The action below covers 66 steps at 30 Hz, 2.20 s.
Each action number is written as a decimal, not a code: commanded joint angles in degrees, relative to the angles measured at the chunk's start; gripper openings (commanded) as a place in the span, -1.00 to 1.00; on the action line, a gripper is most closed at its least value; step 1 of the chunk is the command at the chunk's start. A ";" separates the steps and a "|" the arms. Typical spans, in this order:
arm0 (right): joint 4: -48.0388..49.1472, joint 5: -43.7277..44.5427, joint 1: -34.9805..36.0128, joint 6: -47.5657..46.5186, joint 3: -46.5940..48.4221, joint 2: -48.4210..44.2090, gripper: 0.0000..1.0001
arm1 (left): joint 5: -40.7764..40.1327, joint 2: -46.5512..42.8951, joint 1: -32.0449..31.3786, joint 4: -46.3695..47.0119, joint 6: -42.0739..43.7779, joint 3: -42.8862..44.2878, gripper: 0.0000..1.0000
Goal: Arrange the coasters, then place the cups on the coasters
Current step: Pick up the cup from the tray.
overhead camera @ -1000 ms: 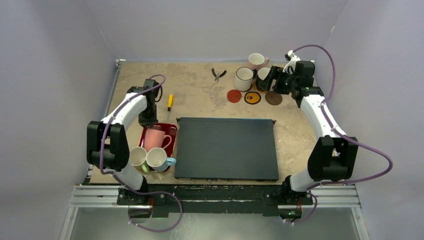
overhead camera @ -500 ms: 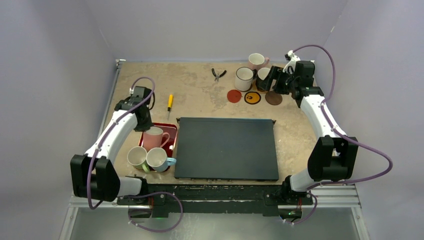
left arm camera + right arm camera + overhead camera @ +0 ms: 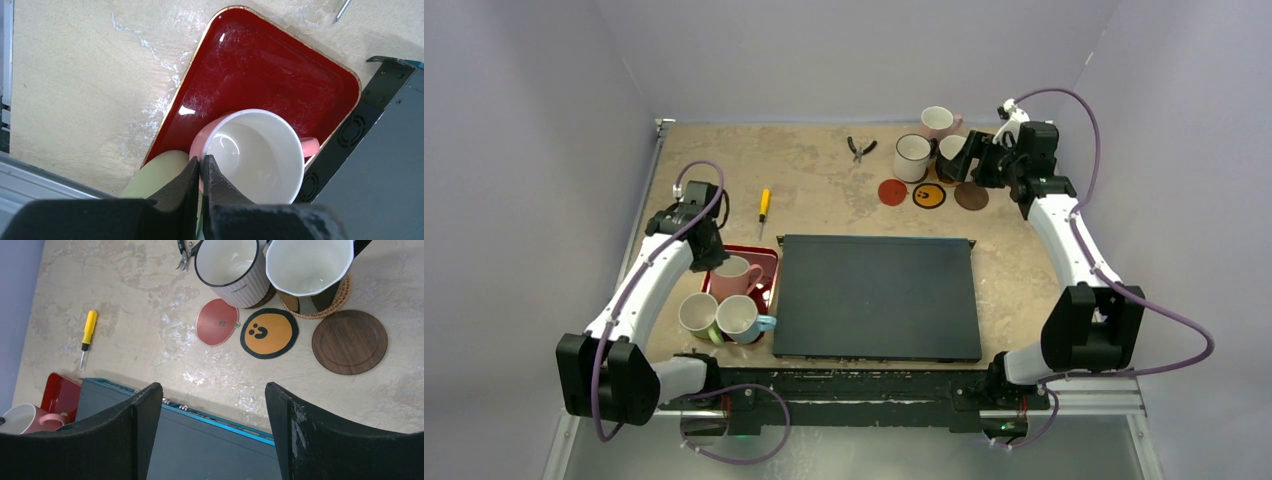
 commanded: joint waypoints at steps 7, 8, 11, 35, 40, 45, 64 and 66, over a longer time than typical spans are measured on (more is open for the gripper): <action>1.12 -0.79 0.08 0.28 -1.25 -4.04 0.57 | 2.88 -3.72 0.19 -3.79 -1.39 -3.07 -0.83; 1.18 -0.87 0.07 0.35 -1.35 -4.14 0.57 | 3.01 -3.62 0.16 -3.65 -1.23 -3.45 -0.80; 1.14 -0.96 0.06 0.36 -1.46 -4.35 0.57 | 3.71 -3.41 0.23 -3.06 -0.92 -4.65 -0.72; 1.34 -0.88 0.06 0.29 -1.91 -4.81 0.57 | 2.28 -4.31 0.32 0.05 -0.54 0.45 -1.00; 1.16 1.01 0.07 0.57 -2.20 -5.78 0.57 | 0.18 -6.29 0.30 0.75 -2.72 4.05 -1.00; 1.24 1.93 0.18 1.31 -2.50 -6.66 0.64 | 0.23 -8.47 0.28 5.45 -4.59 3.25 -1.00; -2.11 7.40 4.47 2.72 0.36 -9.83 0.81 | 8.04 19.69 -17.80 20.41 -2.78 27.70 -1.00; -2.77 8.76 4.51 2.53 0.65 -10.45 0.83 | 10.71 24.49 -19.34 20.12 -1.28 32.23 -1.00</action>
